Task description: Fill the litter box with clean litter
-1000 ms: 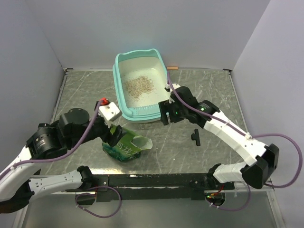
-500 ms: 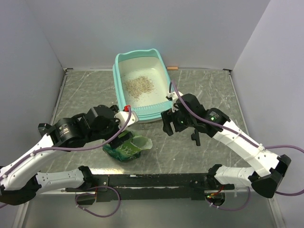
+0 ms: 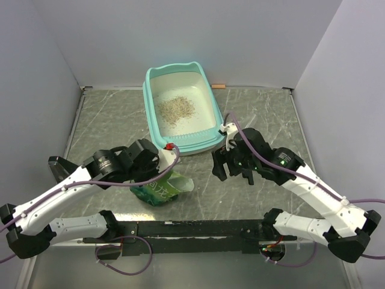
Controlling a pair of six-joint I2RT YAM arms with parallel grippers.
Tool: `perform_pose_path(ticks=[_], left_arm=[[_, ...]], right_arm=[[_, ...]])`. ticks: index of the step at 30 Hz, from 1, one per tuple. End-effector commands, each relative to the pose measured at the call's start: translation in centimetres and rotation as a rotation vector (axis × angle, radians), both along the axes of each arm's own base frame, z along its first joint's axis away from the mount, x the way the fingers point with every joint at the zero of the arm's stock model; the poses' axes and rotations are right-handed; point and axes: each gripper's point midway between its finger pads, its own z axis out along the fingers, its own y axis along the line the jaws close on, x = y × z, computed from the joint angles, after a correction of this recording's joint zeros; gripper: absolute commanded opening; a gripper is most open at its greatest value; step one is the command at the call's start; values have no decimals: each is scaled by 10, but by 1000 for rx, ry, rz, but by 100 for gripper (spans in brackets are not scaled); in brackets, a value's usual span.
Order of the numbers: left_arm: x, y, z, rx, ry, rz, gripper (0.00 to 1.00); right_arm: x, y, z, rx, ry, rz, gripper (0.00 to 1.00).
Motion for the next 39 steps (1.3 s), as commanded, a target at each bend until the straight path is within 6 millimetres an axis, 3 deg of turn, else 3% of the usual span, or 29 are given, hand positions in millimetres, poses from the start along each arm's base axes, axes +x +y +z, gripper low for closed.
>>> perform_pose_path(ticks=[1, 4, 5, 7, 8, 12, 13, 16, 17, 19, 20, 22, 23, 28, 32, 35, 39], left_arm=[[20, -13, 33, -75, -97, 37, 1], [32, -33, 72, -210, -173, 48, 1], [36, -47, 99, -314, -213, 39, 1], [39, -58, 125, -409, -253, 24, 1], [41, -68, 150, -499, -293, 7, 1], [36, -80, 194, -646, -350, -51, 1], [33, -81, 197, -662, -351, -67, 1], [21, -77, 187, -682, -335, -100, 1], [17, -72, 167, -671, -316, -97, 1], [14, -73, 147, -681, -309, -104, 1], [12, -69, 118, -656, -276, -90, 1], [12, -70, 95, -660, -256, -71, 1], [12, -68, 66, -618, -216, -50, 1], [13, -69, -1, -521, -114, 7, 1], [13, -72, 0, -556, -127, -8, 1], [13, -69, 10, -575, -156, -8, 1], [12, -62, 15, -571, -157, 14, 1]], right_arm=[[-16, 0, 11, 73, -13, 45, 82], [-24, -5, 25, 120, -51, 61, 82], [-25, -6, 29, 127, -63, 64, 82], [-28, -12, 41, 137, -87, 61, 82], [-30, -13, 45, 137, -94, 68, 82], [-27, -18, 59, 111, -138, 83, 82], [-25, -19, 67, 115, -164, 84, 82], [-24, -15, 72, 101, -234, 175, 83], [-22, -11, 79, 121, -277, 201, 83], [-22, -5, 78, 112, -332, 287, 83], [-23, 0, 80, 124, -348, 325, 83], [-30, 8, 80, 126, -369, 422, 84], [-29, 10, 80, 120, -374, 442, 85], [-32, 30, 67, 64, -340, 642, 85], [-16, 46, 54, 5, -380, 751, 87], [2, 57, 63, -18, -503, 782, 89], [0, 72, 76, 0, -555, 909, 90]])
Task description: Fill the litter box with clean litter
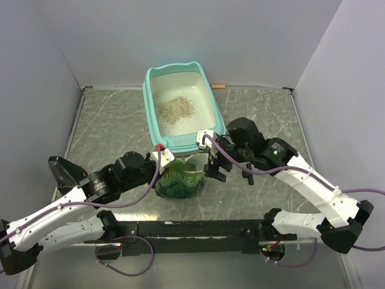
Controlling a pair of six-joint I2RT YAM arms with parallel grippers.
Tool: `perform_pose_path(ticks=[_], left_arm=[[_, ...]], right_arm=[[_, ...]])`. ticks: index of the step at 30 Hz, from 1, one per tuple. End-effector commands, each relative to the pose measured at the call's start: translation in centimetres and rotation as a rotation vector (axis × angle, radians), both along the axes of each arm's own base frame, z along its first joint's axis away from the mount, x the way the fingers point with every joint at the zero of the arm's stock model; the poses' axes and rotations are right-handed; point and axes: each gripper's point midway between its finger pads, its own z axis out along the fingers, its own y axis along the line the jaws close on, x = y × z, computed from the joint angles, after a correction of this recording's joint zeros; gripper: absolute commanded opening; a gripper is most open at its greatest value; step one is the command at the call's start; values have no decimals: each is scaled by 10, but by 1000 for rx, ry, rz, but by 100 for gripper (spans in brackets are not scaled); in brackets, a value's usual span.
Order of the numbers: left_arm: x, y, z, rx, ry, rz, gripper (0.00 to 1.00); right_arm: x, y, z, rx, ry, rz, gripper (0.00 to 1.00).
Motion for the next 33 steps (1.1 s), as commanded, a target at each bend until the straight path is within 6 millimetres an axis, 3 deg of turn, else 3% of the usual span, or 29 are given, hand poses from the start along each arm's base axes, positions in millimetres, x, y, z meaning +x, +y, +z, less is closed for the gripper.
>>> perform_pose_path(ticks=[1, 5, 9, 21, 28, 33], left_arm=[[-2, 1, 13, -53, 10, 23, 1], [-2, 8, 17, -50, 22, 59, 1], [3, 9, 23, -45, 19, 86, 1], [7, 5, 41, -32, 9, 87, 1], [7, 7, 61, -67, -13, 87, 1], [4, 9, 74, -87, -32, 74, 1]], right_arm=[[5, 27, 42, 79, -185, 219, 90], [-1, 41, 58, 117, -190, 322, 90], [-8, 54, 55, 132, -138, 407, 90], [1, 86, 18, 139, -23, 452, 91], [-2, 94, -17, 110, 60, 443, 92], [6, 91, -43, 53, 75, 398, 89]])
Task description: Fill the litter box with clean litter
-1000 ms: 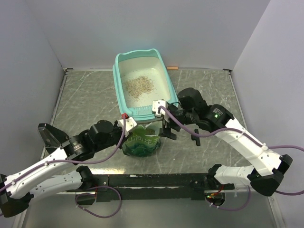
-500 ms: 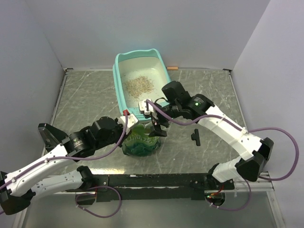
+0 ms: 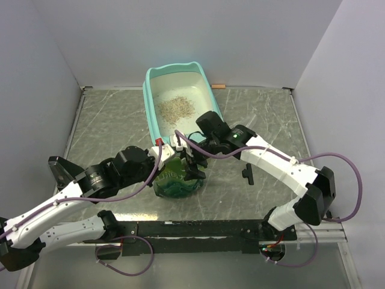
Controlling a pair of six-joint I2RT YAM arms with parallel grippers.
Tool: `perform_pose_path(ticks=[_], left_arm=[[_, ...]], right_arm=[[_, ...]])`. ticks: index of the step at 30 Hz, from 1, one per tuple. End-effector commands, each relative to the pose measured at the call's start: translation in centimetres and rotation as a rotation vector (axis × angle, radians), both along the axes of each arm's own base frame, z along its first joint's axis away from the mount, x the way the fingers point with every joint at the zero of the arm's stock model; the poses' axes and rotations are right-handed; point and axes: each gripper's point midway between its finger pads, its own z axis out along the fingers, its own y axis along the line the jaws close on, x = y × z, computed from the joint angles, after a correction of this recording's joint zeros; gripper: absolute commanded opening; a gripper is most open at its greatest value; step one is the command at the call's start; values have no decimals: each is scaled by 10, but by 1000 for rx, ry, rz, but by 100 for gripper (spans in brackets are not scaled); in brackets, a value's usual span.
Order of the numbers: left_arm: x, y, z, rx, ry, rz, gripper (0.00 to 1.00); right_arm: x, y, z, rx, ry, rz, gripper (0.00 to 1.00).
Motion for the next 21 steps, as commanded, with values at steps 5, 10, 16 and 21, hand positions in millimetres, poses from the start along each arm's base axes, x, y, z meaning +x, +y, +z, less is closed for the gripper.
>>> perform_pose_path(ticks=[5, 10, 16, 21], left_arm=[[6, -3, 69, -154, -125, 13, 1], [6, 1, 75, -154, -145, 14, 1], [8, 5, 76, -135, -162, 20, 1], [8, 4, 79, -139, -171, 17, 1]], right_arm=[[18, -8, -26, -81, -33, -69, 82], [26, -26, -21, -86, -50, -136, 67], [26, -47, -14, -48, -43, -204, 60], [27, -53, -4, 50, -40, -242, 52]])
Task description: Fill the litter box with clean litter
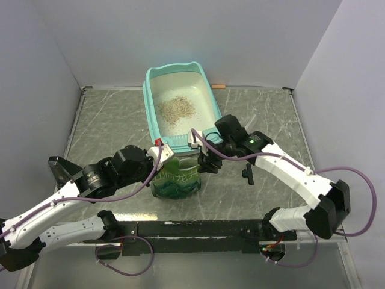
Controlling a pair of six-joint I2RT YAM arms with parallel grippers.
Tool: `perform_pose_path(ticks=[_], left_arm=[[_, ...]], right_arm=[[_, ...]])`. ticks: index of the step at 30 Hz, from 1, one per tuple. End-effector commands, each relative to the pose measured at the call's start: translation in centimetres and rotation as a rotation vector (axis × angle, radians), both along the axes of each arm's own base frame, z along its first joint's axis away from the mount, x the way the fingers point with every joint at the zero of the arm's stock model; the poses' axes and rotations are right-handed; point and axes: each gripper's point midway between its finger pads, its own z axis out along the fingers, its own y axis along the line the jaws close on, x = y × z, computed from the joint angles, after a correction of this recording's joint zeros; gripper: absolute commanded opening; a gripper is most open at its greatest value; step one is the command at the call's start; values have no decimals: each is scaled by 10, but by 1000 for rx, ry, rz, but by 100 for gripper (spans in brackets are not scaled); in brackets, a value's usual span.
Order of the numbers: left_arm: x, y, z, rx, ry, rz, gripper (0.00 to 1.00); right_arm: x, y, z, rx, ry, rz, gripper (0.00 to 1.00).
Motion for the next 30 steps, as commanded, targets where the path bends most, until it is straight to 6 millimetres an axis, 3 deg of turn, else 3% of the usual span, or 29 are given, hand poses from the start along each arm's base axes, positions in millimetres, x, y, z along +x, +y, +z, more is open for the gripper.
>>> perform_pose_path(ticks=[1, 8, 12, 17, 24, 26, 27, 30], left_arm=[[10, -6, 74, -189, -156, 16, 1], [8, -6, 70, -189, -140, 16, 1], [7, -3, 70, -192, -140, 22, 1], [6, -1, 71, -191, -139, 27, 1], [8, 1, 71, -188, -142, 46, 1], [9, 1, 69, -187, -143, 47, 1], [9, 1, 68, -184, -144, 42, 2], [8, -2, 61, -184, -133, 33, 30]], right_arm=[[5, 1, 28, 136, -58, -25, 52], [-11, 16, 30, 286, 13, 39, 52], [-17, 22, 32, 351, 42, 75, 46], [-15, 25, 27, 360, 72, 82, 20], [-16, 13, 29, 431, 59, 47, 15], [-18, 10, 22, 443, 75, 32, 5], [-16, 10, 26, 464, 58, 28, 0], [-19, 9, 19, 462, 98, 17, 0]])
